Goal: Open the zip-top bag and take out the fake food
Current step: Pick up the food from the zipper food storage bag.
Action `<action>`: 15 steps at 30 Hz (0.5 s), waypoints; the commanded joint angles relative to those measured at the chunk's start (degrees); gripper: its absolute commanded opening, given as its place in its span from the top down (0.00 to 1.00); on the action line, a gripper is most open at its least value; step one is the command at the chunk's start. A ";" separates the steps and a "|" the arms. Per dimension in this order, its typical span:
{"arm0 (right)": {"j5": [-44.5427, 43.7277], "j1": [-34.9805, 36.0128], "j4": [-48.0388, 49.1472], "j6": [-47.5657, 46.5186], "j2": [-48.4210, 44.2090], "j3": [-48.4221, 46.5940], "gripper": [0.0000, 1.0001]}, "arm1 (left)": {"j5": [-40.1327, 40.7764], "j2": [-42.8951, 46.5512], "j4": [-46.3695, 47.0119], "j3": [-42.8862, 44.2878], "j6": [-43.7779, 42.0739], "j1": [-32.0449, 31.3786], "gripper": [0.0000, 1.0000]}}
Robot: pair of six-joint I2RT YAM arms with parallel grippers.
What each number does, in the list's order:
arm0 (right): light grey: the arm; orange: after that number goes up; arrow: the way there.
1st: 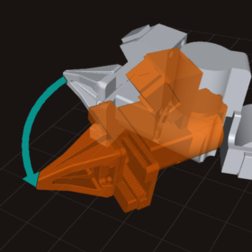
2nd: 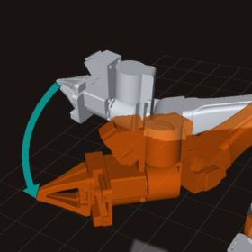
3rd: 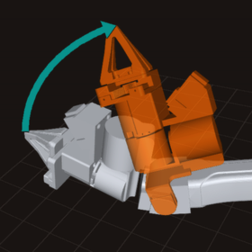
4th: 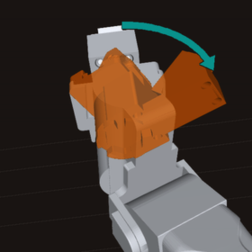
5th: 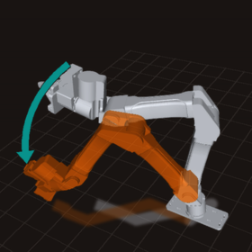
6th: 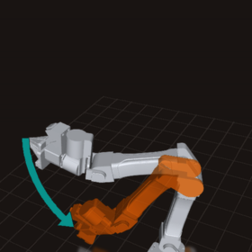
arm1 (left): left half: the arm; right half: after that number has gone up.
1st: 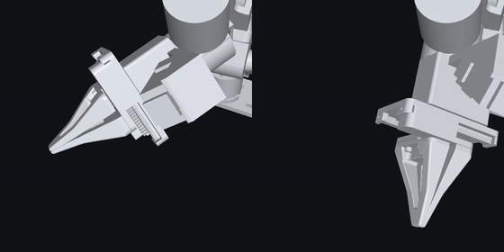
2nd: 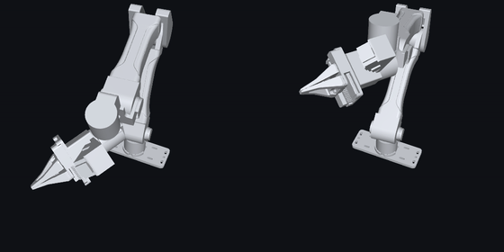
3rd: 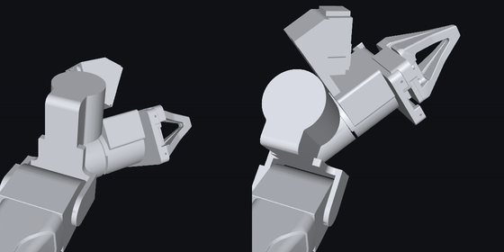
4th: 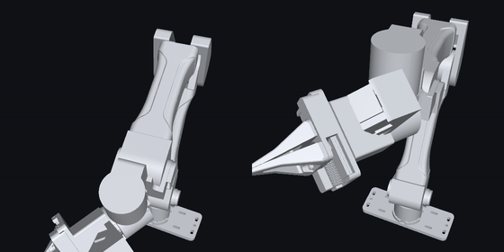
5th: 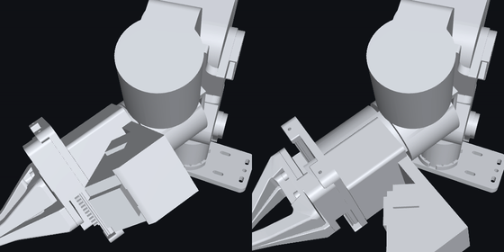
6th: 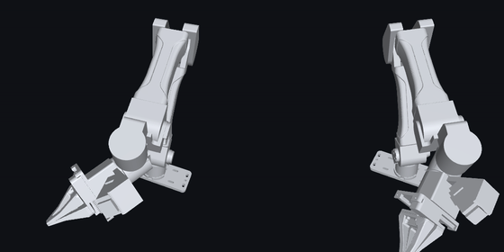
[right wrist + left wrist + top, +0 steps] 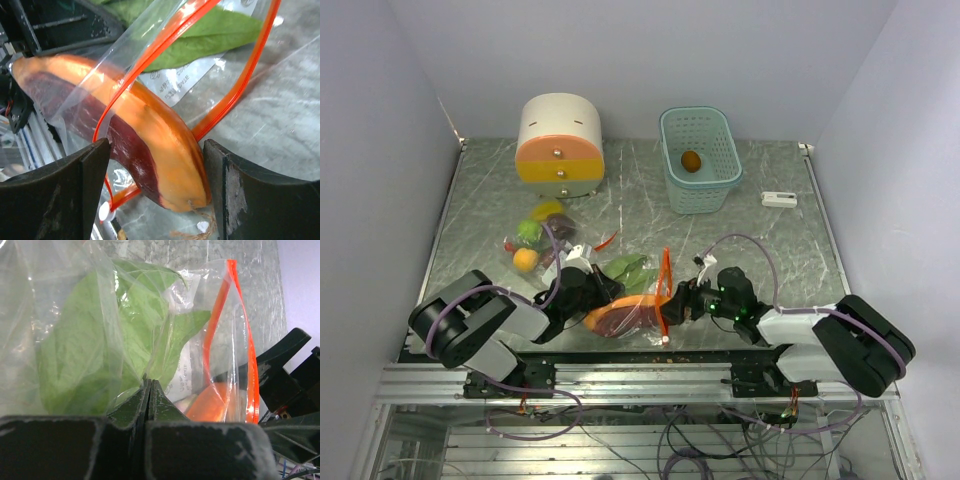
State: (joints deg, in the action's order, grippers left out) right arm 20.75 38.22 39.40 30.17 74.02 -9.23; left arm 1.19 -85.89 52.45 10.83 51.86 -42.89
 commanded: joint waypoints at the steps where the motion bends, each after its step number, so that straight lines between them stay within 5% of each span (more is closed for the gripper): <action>1: 3.72 1.06 4.64 1.95 -0.12 2.40 0.27 | 2.23 -0.89 -9.10 0.20 -1.49 -0.33 0.93; 9: 6.49 1.38 8.10 2.31 1.50 3.96 0.53 | 2.70 -0.52 -9.62 0.09 -1.49 -0.43 0.93; 15: 6.99 1.47 9.91 3.17 1.93 4.55 0.83 | 2.79 -0.42 -9.40 -0.28 -1.41 -0.40 0.93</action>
State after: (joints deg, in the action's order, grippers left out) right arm 25.17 38.83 44.91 32.21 76.20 -5.04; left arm 1.85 -85.30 50.09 11.73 51.64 -42.92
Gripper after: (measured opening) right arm 0.264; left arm 0.075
